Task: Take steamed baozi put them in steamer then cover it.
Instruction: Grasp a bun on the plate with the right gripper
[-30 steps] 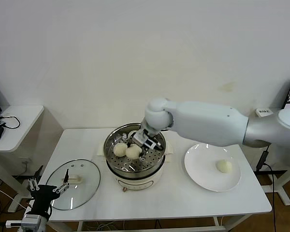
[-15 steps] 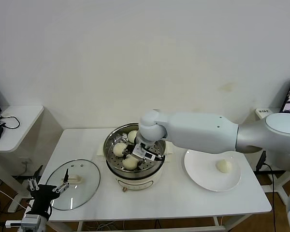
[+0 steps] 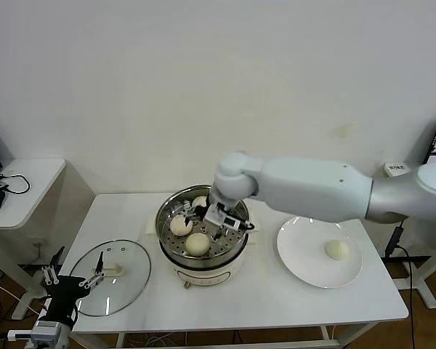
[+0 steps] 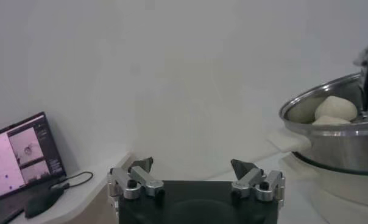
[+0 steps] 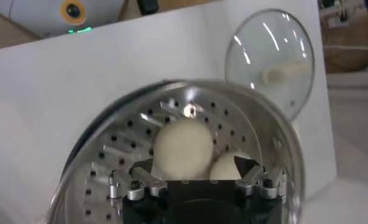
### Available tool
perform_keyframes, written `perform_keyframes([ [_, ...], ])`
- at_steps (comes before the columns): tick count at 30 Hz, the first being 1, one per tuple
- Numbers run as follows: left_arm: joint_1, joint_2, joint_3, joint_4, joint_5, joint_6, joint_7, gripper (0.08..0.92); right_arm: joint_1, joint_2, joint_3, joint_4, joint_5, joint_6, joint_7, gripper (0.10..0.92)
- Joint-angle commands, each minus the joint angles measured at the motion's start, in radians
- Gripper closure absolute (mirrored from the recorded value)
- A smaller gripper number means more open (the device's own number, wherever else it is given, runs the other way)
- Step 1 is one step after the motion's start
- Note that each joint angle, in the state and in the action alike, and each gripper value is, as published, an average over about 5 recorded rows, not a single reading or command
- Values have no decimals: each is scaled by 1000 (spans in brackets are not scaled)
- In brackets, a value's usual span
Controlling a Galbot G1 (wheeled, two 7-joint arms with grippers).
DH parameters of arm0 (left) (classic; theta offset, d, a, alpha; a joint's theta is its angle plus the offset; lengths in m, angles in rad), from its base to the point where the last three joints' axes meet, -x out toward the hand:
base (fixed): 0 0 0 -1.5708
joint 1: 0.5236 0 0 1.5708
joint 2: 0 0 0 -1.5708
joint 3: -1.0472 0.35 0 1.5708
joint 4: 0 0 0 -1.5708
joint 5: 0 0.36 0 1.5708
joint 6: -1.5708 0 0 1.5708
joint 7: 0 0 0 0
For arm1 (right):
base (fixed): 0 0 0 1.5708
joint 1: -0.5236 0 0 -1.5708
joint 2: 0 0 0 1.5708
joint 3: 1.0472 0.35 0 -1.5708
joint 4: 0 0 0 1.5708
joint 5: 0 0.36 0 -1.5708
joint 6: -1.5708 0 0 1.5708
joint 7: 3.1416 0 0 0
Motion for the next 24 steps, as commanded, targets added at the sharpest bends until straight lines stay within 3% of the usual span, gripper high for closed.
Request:
perform_keyframes([
  [1, -3, 10, 2, 4, -1, 1, 1, 177, 67, -159, 85, 5, 100, -64, -103, 202],
  [12, -21, 40, 28, 18, -4, 2, 3, 177, 23, -542, 146, 126, 98, -345, -177, 203],
  [17, -32, 55, 38, 27, -7, 3, 4, 177, -82, -703, 181, 160, 59, -372, -177, 202],
  [24, -38, 65, 48, 28, -6, 7, 7, 177, -362, -809, 392, 105, -19, -361, -169, 203],
])
